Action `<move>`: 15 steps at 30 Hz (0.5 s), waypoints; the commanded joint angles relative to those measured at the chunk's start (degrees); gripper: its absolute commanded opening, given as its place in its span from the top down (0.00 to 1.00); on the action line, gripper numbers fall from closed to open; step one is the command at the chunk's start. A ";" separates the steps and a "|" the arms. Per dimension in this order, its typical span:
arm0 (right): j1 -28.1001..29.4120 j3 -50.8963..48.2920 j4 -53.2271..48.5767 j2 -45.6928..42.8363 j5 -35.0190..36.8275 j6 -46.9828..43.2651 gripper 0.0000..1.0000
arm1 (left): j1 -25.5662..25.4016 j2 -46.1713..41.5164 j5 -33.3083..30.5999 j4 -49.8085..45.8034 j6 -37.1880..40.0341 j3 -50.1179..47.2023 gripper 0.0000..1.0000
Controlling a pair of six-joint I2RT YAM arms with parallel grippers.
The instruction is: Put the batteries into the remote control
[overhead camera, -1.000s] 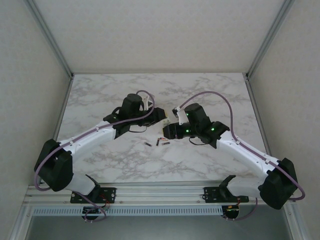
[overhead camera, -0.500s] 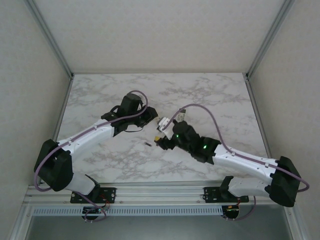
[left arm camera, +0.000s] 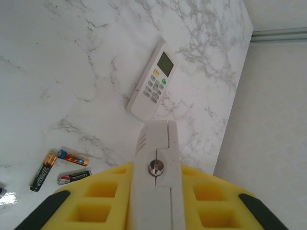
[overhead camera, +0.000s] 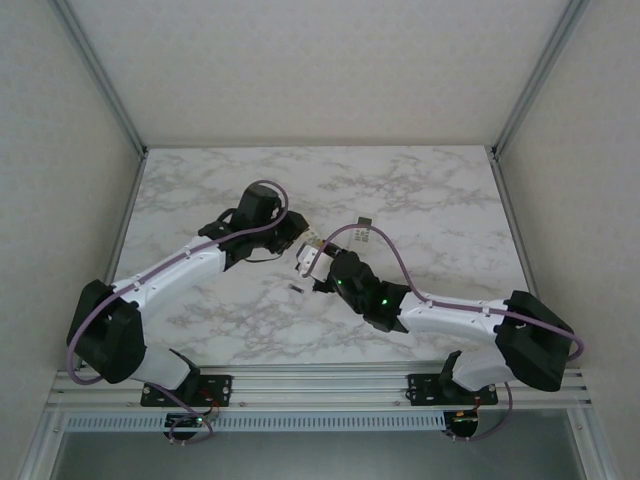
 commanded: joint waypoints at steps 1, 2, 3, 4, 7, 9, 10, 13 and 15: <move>0.41 1.38 1.31 2.10 1.42 0.33 0.74 | 0.47 -1.68 1.30 0.58 -2.12 0.84 0.97; 0.47 1.70 0.78 2.52 1.42 0.61 0.76 | 0.46 -1.71 1.61 0.78 -2.31 0.84 0.96; 0.43 2.05 0.38 2.92 1.43 0.89 0.79 | 0.46 -1.68 1.73 0.71 -2.49 1.05 0.96; 0.48 2.33 -0.06 3.17 1.51 1.19 0.80 | 0.51 -1.76 1.76 0.61 -2.50 1.25 0.96; 0.42 3.45 -1.57 3.41 1.60 2.86 0.86 | 0.78 -2.28 1.61 0.69 -2.24 1.78 0.89; 0.25 4.26 -3.34 2.80 0.67 5.07 0.87 | 1.23 -3.61 0.71 1.57 -1.42 1.74 0.65; -0.02 4.96 -5.33 2.24 -0.97 7.08 0.86 | 1.62 -5.00 -0.21 2.60 -0.38 1.53 0.49; -3.31 6.59 -10.84 -0.19 -6.64 16.33 0.87 | 2.85 -11.13 -7.01 4.22 6.53 1.55 0.12; -7.60 8.48 -16.19 -2.93 -15.23 24.43 0.88 | 3.98 -15.74 -12.13 4.45 14.50 1.80 0.04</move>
